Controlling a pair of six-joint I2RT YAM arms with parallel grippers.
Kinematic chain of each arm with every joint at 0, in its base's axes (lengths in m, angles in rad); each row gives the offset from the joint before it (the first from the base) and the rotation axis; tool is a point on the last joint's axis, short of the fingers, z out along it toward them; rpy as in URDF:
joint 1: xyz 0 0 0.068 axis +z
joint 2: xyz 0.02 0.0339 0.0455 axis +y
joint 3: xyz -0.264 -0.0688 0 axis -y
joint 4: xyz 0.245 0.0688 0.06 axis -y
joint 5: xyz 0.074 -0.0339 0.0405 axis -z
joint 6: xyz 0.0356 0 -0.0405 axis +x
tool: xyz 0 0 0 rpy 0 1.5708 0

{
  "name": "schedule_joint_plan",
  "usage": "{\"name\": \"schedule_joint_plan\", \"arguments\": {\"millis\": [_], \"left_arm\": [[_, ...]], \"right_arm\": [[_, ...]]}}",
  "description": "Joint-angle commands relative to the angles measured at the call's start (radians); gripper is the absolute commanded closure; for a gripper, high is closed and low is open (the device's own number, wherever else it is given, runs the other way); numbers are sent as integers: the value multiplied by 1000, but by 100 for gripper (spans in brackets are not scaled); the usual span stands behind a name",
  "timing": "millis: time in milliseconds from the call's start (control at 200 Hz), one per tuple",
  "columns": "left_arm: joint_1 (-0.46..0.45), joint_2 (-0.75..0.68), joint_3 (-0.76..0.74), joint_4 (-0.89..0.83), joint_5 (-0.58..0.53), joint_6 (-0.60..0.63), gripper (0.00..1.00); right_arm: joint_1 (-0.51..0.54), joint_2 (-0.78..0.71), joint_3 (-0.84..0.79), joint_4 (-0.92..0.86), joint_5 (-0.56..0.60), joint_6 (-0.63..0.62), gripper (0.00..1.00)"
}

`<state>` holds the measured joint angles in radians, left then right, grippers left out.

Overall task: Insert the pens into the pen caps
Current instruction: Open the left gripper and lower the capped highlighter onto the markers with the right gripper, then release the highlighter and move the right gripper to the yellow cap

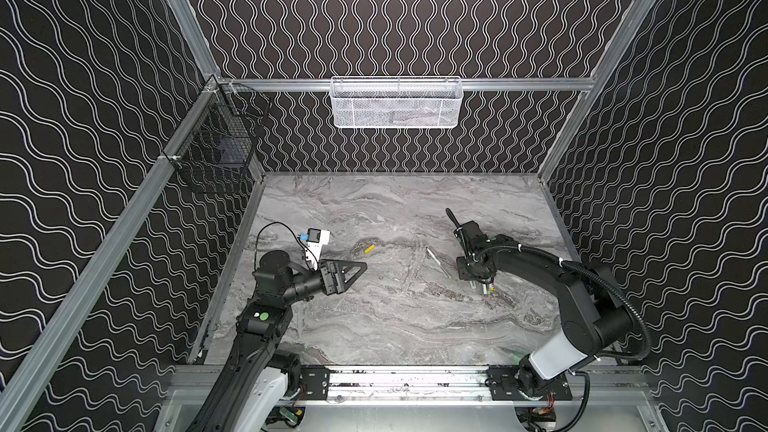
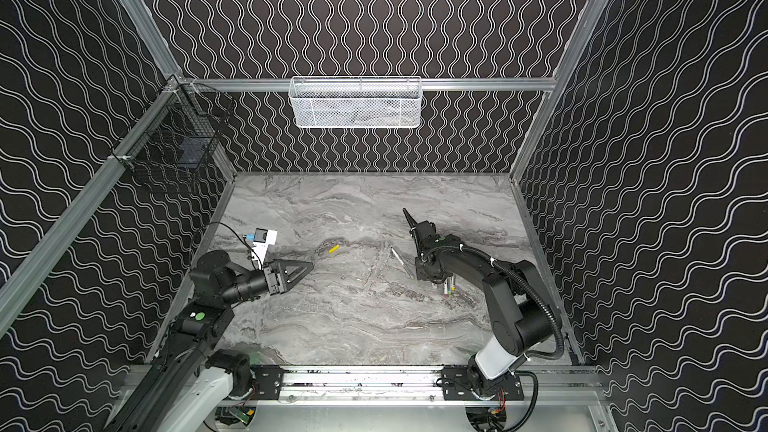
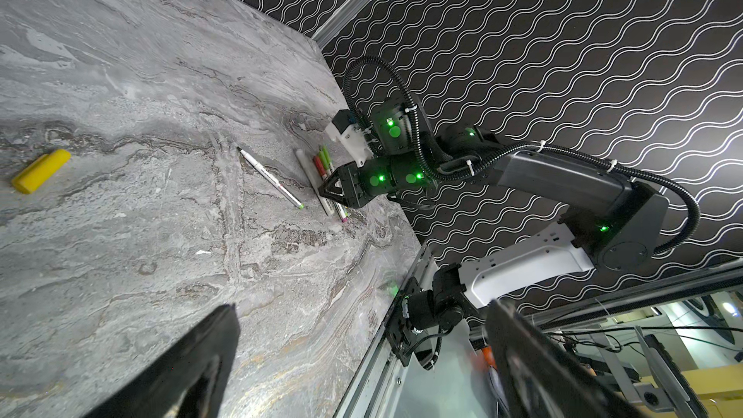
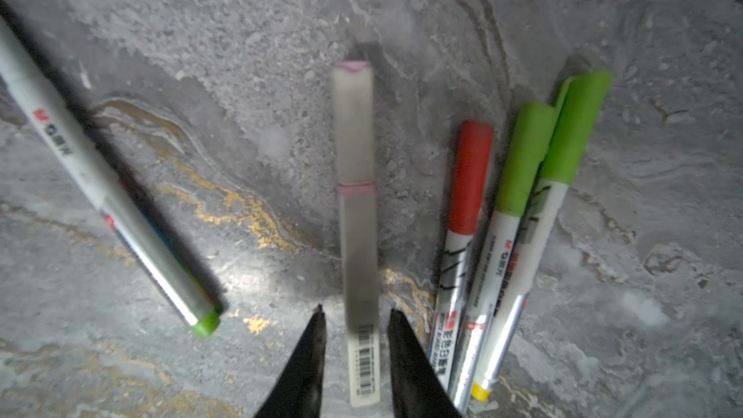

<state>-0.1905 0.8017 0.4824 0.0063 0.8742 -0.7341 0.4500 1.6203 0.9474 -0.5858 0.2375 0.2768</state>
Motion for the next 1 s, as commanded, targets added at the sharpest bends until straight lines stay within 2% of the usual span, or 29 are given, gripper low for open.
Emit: {"name": "schedule_joint_plan", "arguments": {"millis": [0,175,290,360,435,511,606,711,996], "left_arm": [[0,-3,2,22,-11,12,1],[0,-3,5,9,-25,20,1],[0,-1,16,-26,-48,39,1],[0,-4,45,-112,-109,76,1],[0,6,105,-289,-218,158,1],[0,11,154,-399,-318,195,1],[0,8,197,-469,-379,220,1],[0,-2,235,-517,-376,246,1],[0,-55,327,-646,-387,328,1]], "right_arm": [[1,-9,26,-39,30,10,56],[21,-43,82,-28,-37,-37,46],[53,-46,99,30,-153,-92,40],[87,-34,118,63,-221,-130,37],[131,-3,153,95,-279,-158,34],[168,51,211,115,-330,-166,32],[191,146,298,149,-400,-158,30],[194,264,397,189,-507,-147,27],[196,540,620,249,-637,-119,23]]}}
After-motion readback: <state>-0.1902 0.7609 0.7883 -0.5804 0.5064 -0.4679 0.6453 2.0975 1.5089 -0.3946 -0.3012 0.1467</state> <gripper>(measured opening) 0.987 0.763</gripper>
